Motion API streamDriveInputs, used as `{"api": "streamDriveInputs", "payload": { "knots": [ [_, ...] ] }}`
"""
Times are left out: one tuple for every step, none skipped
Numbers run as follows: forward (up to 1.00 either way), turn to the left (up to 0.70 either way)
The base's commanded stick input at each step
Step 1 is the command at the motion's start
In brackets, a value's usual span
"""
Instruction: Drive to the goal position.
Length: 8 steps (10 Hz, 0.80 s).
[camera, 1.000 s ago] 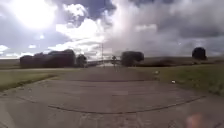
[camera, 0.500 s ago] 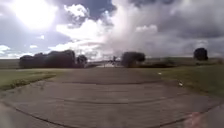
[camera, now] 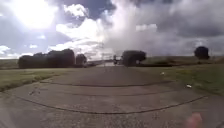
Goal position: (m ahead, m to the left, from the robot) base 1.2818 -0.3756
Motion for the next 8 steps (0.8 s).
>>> {"api": "streamDriveInputs", "payload": {
  "knots": [
    [0.00, 0.00],
    [0.00, 0.00],
    [0.65, 0.00],
    [0.60, 0.00],
    [0.54, 0.00],
    [0.49, 0.00],
    [0.44, 0.00],
    [0.38, 0.00]
  ]
}}
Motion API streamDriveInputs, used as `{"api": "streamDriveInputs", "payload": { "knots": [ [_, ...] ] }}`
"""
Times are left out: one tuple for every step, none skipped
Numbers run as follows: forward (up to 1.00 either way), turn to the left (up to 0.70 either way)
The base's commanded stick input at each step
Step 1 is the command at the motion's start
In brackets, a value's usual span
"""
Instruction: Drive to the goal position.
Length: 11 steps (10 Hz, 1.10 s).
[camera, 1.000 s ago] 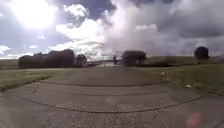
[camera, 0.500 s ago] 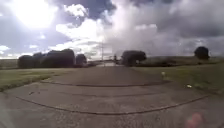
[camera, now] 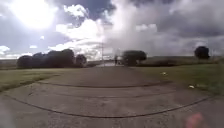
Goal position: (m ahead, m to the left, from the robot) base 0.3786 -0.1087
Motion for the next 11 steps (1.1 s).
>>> {"api": "streamDriveInputs", "payload": {
  "knots": [
    [0.33, 0.00],
    [0.28, 0.00],
    [0.22, 0.00],
    [0.17, 0.00],
    [0.12, 0.00],
    [0.06, 0.00],
    [0.01, 0.00],
    [0.00, 0.00],
    [0.00, 0.00],
    [0.00, 0.00],
    [0.00, 0.00]
  ]
}}
